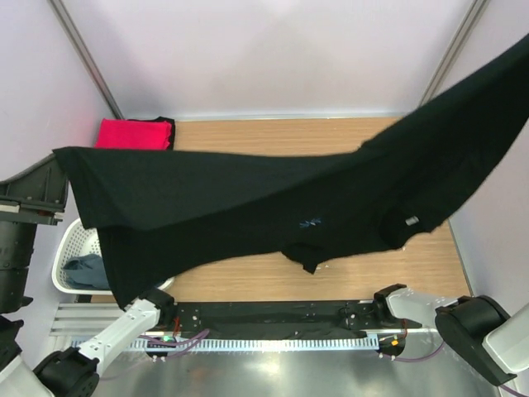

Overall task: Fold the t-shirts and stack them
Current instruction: Flatten the tshirt out

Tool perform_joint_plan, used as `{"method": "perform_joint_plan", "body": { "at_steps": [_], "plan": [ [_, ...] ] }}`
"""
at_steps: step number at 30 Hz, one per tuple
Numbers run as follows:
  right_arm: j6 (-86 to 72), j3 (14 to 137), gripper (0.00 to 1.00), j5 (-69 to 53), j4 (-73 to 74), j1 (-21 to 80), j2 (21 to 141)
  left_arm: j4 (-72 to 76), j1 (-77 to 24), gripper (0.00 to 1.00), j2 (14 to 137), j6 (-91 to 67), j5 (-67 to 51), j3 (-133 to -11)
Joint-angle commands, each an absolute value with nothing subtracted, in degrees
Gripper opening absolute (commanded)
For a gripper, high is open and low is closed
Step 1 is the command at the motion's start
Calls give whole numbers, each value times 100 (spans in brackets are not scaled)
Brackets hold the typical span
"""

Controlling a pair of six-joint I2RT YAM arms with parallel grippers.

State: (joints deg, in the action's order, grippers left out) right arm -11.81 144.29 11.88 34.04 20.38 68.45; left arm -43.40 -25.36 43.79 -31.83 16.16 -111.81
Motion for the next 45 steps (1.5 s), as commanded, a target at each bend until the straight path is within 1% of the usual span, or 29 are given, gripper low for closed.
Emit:
{"method": "perform_joint_plan", "body": {
  "at_steps": [1, 2, 3, 5, 6, 7, 8, 9, 10, 11, 13, 14, 16, 17, 19, 21, 22, 23, 26, 29, 30, 31, 32, 34, 35, 36, 40, 45],
  "plan": [
    [-1002, 14231, 1, 1581, 3910, 2013, 7040, -5096, -2514, 1, 4579, -3928, 1309, -10900],
    [-924, 14099, 1, 1669, 4007, 2013, 7066, -5132, -2514, 1, 4597, -3972, 1475, -10751],
    [-879, 13932, 1, 1853, 4130, 2013, 7084, -5133, -2514, 1, 4605, -3990, 1564, -10279],
    [-818, 13283, 1, 2038, 4244, 2013, 7163, -5072, -2522, 0, 4693, -4130, 1835, -9750],
    [-809, 12976, 1, 2213, 4210, 2013, 7154, -5019, -2514, 0, 4719, -4200, 1898, -9234],
    [-809, 12163, 1, 2284, 4132, 2013, 7128, -4888, -2514, 0, 4746, -4288, 1968, -8915],
    [-826, 11659, 1, 2381, 3983, 2013, 7076, -4791, -2514, 0, 4763, -4446, 2021, -8642],
    [-896, 11106, 1, 2443, 3451, 2013, 6866, -4677, -2514, 0, 4798, -4569, 2161, -8361],
    [-914, 10022, 1, 2522, 3115, 2013, 6786, -4423, -2514, 0, 4816, -4675, 2232, -7706],
    [-940, 9550, 1, 2575, 2502, 2013, 6733, -4282, -2514, 0, 4860, -4867, 2293, -7421],
    [-1036, 8593, 1, 2671, 2155, 1960, 6855, -3949, -2514, 0, 5079, -5070, 2434, -6867],
    [-1055, 8335, 1, 2681, 1892, 1925, 6986, -3790, -2514, 0, 5193, -5158, 2426, -6386],
    [-1159, 7633, 1, 2716, 1601, 1838, 7424, -3212, -2514, 0, 5623, -5282, 2365, -5987],
    [-1195, 7446, 1, 2716, 1356, 1820, 7601, -3025, -2505, 0, 5799, -5282, 2364, -5646],
    [-1248, 7025, 1, 2733, 1126, 1680, 8179, -2657, -2435, 0, 6517, -5309, 2260, -5476],
    [-1318, 6882, 1, 2646, 766, 1521, 8567, -2453, -2225, 0, 7090, -5309, 2058, -5449],
    [-1353, 6882, 1, 2593, 704, 1442, 8726, -2296, -2137, 0, 7624, -5274, 1883, -5484],
    [-1397, 6917, 1, 2549, 607, 1302, 9067, -2190, -2057, 0, 7864, -5221, 1542, -5528],
    [-1345, 7127, 1, 2479, 431, 1073, 9630, -1899, -1907, 0, 8645, -4984, 1241, -5765],
    [-1310, 7488, 1, 2285, 544, 932, 10158, -1951, -1776, 0, 9244, -4826, 1178, -6134],
    [-1283, 7532, 1, 2276, 545, 923, 10265, -2038, -1732, 2, 9342, -4782, 1178, -6213],
    [-1257, 7558, 1, 2259, 510, 914, 10335, -2109, -1636, 8, 9421, -4746, 1186, -6353],
    [-1239, 7567, 1, 2259, 440, 905, 10414, -2162, -1583, 29, 9518, -4685, 1169, -6398],
    [-1204, 7663, 1, 2215, 457, 853, 10617, -2320, -1416, 63, 9510, -4519, 950, -6495],
    [-1187, 7699, 1, 2197, 474, 818, 10678, -2425, -1380, 95, 9458, -4300, 923, -6521],
    [-1187, 7734, 1, 2197, 466, 765, 10757, -2687, -1354, 100, 9292, -4228, 1036, -6530],
    [-1187, 8076, 1, 1987, 562, 642, 10977, -2953, -1213, 100, 8816, -4008, 1108, -6373],
    [-1186, 8165, 1, 1811, 615, 633, 11021, -3032, -941, 98, 8535, -4349, 888, -5995]
  ]
}}
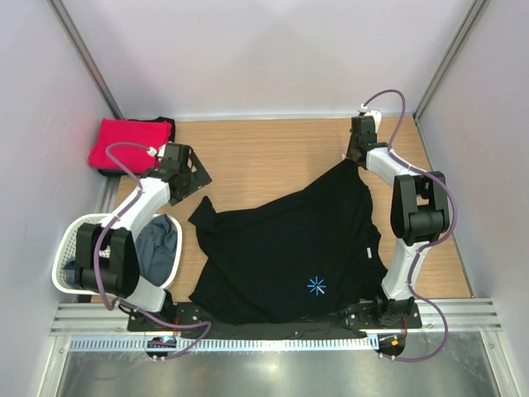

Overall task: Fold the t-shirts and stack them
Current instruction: Flatten the tshirt out

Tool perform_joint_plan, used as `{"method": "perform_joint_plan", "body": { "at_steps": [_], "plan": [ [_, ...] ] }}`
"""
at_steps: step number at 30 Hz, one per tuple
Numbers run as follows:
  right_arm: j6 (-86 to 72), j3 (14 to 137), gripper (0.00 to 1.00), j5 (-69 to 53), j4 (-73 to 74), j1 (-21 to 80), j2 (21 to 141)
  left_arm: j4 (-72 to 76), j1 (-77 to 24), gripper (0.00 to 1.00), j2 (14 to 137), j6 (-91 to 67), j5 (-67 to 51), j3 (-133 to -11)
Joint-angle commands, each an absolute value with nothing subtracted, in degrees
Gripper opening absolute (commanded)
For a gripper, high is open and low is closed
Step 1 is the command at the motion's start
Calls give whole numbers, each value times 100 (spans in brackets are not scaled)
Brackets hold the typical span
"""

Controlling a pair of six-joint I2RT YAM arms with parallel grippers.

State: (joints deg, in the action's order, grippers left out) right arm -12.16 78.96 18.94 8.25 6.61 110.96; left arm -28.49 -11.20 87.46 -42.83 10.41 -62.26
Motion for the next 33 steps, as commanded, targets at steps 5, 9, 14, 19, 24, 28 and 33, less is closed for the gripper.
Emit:
{"method": "perform_joint_plan", "body": {
  "at_steps": [5, 9, 14, 19, 24, 28, 33],
  "plan": [
    [-1222, 8112, 1, 1793, 677, 633, 11030, -2646, -247, 91, 8201, -4535, -287, -5424],
    [-1230, 8243, 1, 1986, 834, 554, 11170, -2461, -167, 90, 8209, -4386, -702, -5291],
    [-1283, 8508, 1, 2056, 1081, 282, 11285, -2277, -176, 86, 8507, -4298, -1186, -5361],
    [-1309, 8315, 1, 2241, 1178, -191, 11163, -2171, -176, 83, 8771, -4272, -1432, -5361],
    [-1362, 8034, 1, 2215, 1143, -588, 10969, -2145, -176, 82, 8850, -4228, -1529, -5379],
    [-1397, 7902, 1, 2092, 1134, -659, 10899, -1952, -298, 81, 9008, -4271, -1767, -5352],
    [-1520, 7682, 1, 1951, 1046, -659, 10828, -1398, -413, 77, 9465, -4570, -1863, -5396]
  ]
}}
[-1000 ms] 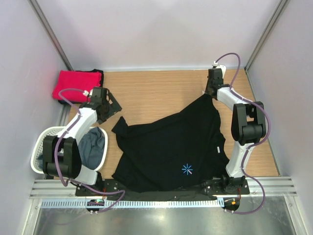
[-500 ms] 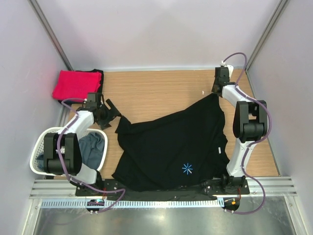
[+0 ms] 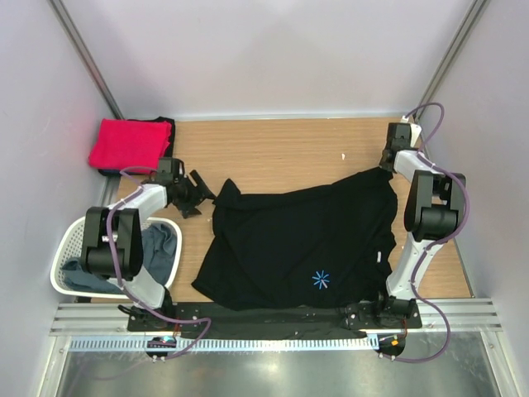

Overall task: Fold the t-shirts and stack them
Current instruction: Flatten the tshirt out

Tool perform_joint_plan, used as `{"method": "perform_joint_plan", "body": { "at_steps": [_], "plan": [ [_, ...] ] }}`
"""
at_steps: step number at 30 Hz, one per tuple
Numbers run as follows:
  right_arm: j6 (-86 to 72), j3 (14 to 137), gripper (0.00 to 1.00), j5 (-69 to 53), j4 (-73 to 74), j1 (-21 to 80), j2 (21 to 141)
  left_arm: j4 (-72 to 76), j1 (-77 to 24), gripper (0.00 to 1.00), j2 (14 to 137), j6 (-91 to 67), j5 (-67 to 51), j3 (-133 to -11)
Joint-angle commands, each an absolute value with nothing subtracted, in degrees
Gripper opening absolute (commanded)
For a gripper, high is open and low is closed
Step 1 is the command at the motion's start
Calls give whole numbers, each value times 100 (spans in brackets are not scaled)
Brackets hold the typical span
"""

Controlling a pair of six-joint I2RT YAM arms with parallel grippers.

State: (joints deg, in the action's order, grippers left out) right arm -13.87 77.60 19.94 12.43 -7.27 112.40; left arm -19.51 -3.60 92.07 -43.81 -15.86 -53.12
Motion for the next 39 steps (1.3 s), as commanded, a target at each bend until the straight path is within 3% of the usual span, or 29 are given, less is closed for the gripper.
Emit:
{"method": "perform_joint_plan", "body": {
  "at_steps": [1, 10, 24, 30, 39],
  "plan": [
    [-1512, 7682, 1, 1925, 1037, -659, 10819, -1328, -422, 75, 9544, -4631, -1898, -5457],
    [-1494, 7699, 1, 1916, 1099, -659, 10889, -581, -650, 65, 9966, -5123, -1820, -5388],
    [-1468, 7743, 1, 1960, 1222, -659, 10916, -396, -826, 38, 10125, -5528, -862, -5309],
    [-1503, 7831, 1, 1890, 1274, -659, 10916, -378, -826, 0, 10046, -5502, -774, -5326],
    [-1459, 8366, 1, 1549, 1441, -659, 10530, -1379, -817, 0, 9291, -5335, -273, -6186]
  ]
}}
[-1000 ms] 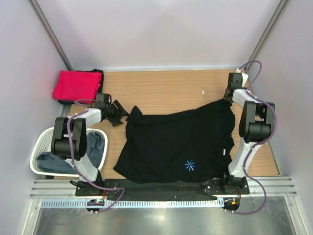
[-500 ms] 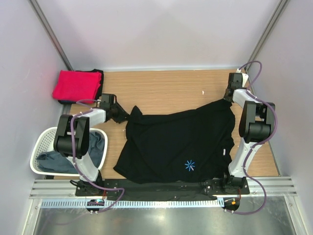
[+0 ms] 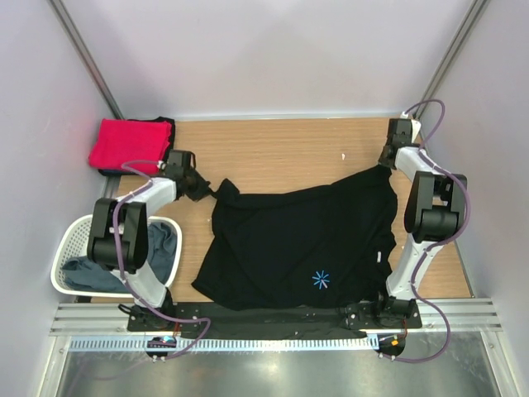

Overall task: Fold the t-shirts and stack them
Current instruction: Flatten the tshirt out

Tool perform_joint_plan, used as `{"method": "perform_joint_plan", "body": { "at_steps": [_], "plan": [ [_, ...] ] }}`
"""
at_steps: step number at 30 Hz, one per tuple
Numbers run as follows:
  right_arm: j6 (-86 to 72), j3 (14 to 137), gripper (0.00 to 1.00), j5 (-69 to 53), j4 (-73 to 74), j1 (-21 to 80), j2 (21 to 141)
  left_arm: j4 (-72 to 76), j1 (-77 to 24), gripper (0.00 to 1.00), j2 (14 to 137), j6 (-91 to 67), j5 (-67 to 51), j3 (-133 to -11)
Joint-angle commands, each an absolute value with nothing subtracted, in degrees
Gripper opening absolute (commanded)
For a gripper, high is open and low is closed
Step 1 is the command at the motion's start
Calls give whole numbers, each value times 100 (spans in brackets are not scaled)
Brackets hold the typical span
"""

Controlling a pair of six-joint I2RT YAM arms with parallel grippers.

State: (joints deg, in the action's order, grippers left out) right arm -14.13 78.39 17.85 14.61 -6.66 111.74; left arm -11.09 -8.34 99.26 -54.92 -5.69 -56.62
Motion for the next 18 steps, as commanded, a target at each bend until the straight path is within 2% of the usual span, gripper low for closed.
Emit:
{"method": "perform_joint_plan", "body": {
  "at_steps": [1, 13, 18],
  "plan": [
    [-1442, 8454, 1, 1442, 1433, -659, 10442, -1589, -826, 0, 8986, -5309, -220, -6257],
    [-1327, 9342, 1, 71, 1037, -659, 8474, -3004, -826, 0, 6821, -4773, 1010, -7250],
    [-1239, 9572, 1, 70, 1090, -650, 7850, -3427, -826, 0, 6137, -4211, 1581, -7743]
  ]
}}
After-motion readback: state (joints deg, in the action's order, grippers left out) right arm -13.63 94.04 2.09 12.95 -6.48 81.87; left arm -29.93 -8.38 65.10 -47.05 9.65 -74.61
